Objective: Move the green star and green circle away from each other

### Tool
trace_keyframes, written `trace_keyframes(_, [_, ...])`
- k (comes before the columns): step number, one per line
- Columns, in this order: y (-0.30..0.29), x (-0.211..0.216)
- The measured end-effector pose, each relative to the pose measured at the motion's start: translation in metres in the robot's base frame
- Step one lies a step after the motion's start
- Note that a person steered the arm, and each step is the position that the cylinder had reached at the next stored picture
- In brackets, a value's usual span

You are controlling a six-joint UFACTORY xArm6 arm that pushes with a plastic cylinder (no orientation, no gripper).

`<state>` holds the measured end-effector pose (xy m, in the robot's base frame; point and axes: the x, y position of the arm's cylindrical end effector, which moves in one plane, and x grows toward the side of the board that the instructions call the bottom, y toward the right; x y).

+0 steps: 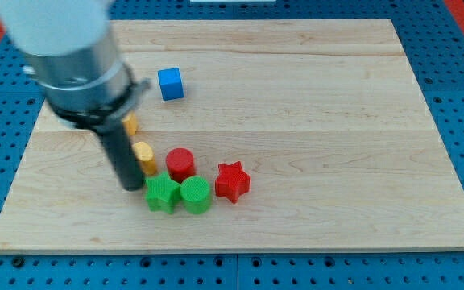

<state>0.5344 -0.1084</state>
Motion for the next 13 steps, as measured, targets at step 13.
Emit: trace_keyframes(13, [0.150,0.084])
